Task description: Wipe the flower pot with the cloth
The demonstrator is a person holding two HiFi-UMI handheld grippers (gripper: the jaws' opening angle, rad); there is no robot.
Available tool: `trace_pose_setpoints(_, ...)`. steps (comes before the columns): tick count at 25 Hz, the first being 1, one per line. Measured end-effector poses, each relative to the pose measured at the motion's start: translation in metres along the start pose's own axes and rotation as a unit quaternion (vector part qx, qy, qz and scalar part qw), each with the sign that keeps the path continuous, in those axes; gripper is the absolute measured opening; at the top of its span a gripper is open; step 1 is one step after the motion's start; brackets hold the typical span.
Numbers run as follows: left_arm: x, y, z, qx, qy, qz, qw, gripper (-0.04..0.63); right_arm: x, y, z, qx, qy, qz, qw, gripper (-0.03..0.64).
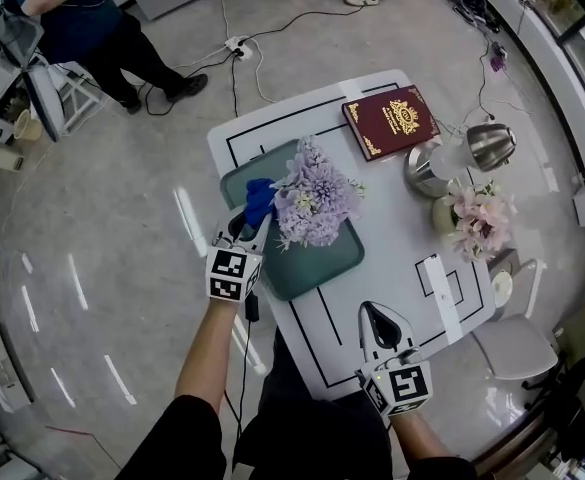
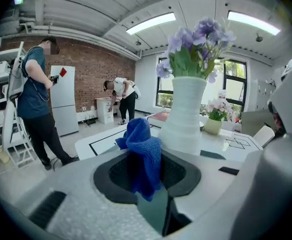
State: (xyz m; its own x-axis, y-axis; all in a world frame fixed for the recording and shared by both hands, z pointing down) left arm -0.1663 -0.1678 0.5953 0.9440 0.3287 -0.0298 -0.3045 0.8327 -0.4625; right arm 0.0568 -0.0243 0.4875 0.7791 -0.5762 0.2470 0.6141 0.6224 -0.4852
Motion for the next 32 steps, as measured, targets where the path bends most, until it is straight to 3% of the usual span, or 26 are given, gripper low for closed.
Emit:
trace_pose_setpoints(4,0.000,0.004,0.027,-0.027,0.014,-0.005,0.9995,0.104,0.000,0.002,0.003,-0.001,-0.002,0.001,1.000,0.008)
trace_pose_setpoints(10,0.022,0.061,0.011,0.027,0.038,-0.011,0.9989,0.106,-0.002,0.005,0.007,0.001,-0.006,-0.003,1.000,0.008)
trace_pose_setpoints(14,0.054,0.094,-0.008,0.053,0.037,0.013,0.9978,0.104,-0.004,0.007,0.008,0.002,-0.006,-0.008,1.000,0.008)
trace_pose_setpoints(18,0.083,0.091,-0.024,0.067,0.024,0.046,0.9964,0.106,-0.004,0.010,0.008,0.004,-0.006,-0.010,1.000,0.008)
trace_pose_setpoints(23,0.100,0.065,-0.013,0.047,0.027,0.064,0.9965,0.105,-0.001,0.016,0.010,0.007,-0.011,-0.006,1.000,0.008)
trace_pose_setpoints(32,0.123,0.036,0.035,-0.034,0.035,0.087,0.9950,0.106,0.014,0.031,0.018,0.008,-0.026,0.007,1.000,0.008)
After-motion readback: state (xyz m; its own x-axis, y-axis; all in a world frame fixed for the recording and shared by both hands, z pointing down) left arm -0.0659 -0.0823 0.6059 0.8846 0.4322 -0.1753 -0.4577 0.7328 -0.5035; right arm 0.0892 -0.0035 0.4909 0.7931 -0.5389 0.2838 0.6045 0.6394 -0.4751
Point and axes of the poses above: the fingertips, and each gripper's own axes: y backward along the fingers, x to its right, z out of its underside, the point moved 2 cm from there along y, backward along the fingers, and after that the axes turned 5 degrees about -z, right-handed, at the moved point
